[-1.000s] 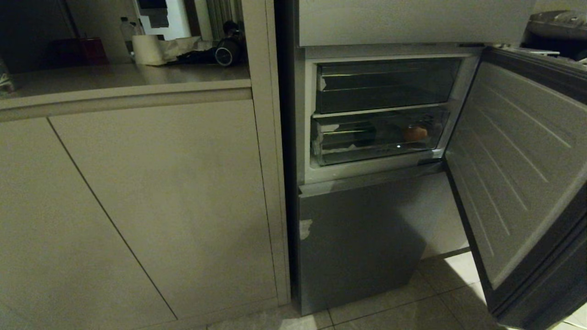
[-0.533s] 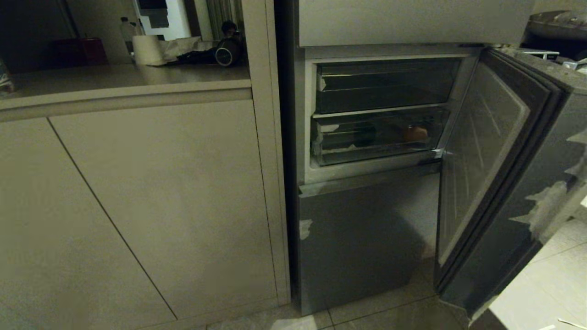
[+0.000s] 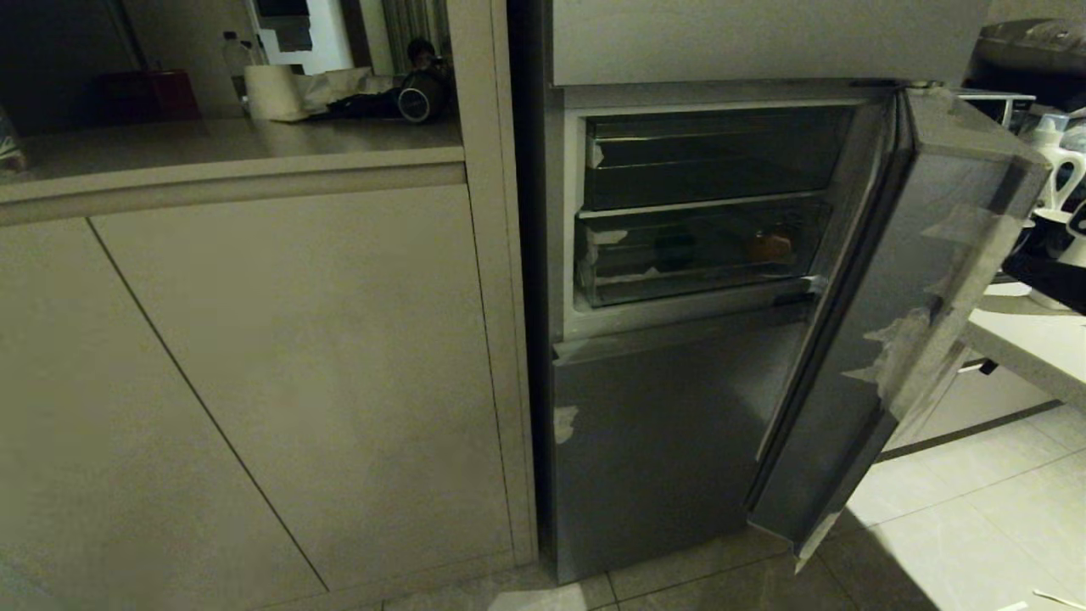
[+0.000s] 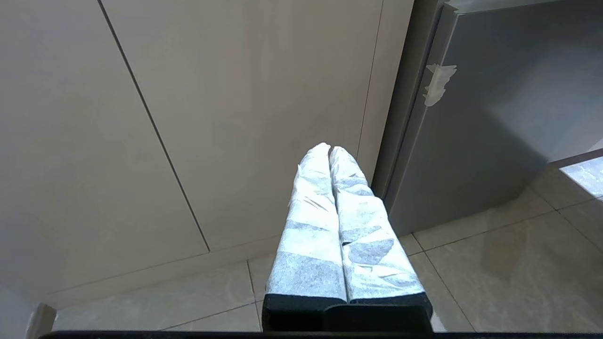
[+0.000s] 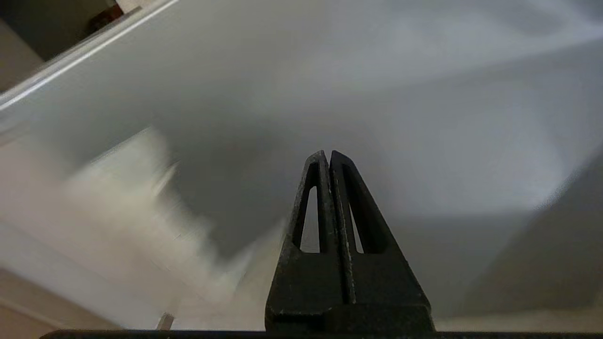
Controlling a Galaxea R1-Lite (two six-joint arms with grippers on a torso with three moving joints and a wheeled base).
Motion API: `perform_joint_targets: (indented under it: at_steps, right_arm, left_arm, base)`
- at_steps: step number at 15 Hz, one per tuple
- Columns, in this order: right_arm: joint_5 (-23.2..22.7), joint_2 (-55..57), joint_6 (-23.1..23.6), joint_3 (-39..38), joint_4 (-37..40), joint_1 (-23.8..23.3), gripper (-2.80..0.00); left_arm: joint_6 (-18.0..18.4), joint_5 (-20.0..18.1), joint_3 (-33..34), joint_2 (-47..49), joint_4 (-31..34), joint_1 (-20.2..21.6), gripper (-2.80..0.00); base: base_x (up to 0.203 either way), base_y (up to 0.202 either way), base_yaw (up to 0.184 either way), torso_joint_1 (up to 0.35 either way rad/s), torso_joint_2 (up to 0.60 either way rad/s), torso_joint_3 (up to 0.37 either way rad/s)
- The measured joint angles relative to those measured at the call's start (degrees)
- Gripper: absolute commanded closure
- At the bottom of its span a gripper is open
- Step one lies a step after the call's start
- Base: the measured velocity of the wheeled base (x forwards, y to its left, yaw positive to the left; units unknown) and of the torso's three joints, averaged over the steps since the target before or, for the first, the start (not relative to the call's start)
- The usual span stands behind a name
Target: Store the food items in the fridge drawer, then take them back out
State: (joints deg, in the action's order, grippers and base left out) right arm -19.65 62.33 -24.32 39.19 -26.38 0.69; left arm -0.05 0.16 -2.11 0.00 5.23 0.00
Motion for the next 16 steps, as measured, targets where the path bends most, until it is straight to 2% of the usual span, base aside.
perform_joint_targets:
  at_steps: [4,6,8,10,13,14,16]
  right_arm:
    - [0.3,17.3,0.2,5.6,-11.8,5.0,0.00]
    - [0.1,26.8,0.2,10.6,-18.0,8.0,0.00]
    - [-0.1,36.7,0.3,19.2,-23.1,10.9,0.00]
    - [0.3,45.9,0.3,30.6,-25.3,13.1,0.00]
    - [4.1,58.1,-0.2,45.4,-26.4,14.9,0.00]
    - [4.8,60.2,-0.3,46.9,-26.5,15.0,0.00]
    - [5.3,60.2,-0.4,44.8,-26.6,15.2,0.00]
  left_arm:
    - [0.0,0.0,0.0,0.0,0.0,0.0,0.00]
    - [0.0,0.0,0.0,0.0,0.0,0.0,0.00]
    - [0.0,0.0,0.0,0.0,0.0,0.0,0.00]
    - [0.0,0.0,0.0,0.0,0.0,0.0,0.00]
    - [0.0,0.0,0.0,0.0,0.0,0.0,0.00]
    - [0.0,0.0,0.0,0.0,0.0,0.0,0.00]
    - [0.0,0.0,0.0,0.0,0.0,0.0,0.00]
  base:
    - [0.000,0.000,0.000,0.000,0.00,0.000]
    - [0.000,0.000,0.000,0.000,0.00,0.000]
    - [0.000,0.000,0.000,0.000,0.00,0.000]
    - [0.000,0.000,0.000,0.000,0.00,0.000]
    - [0.000,0.000,0.000,0.000,0.00,0.000]
    - [0.000,0.000,0.000,0.000,0.00,0.000]
    - [0.000,0.000,0.000,0.000,0.00,0.000]
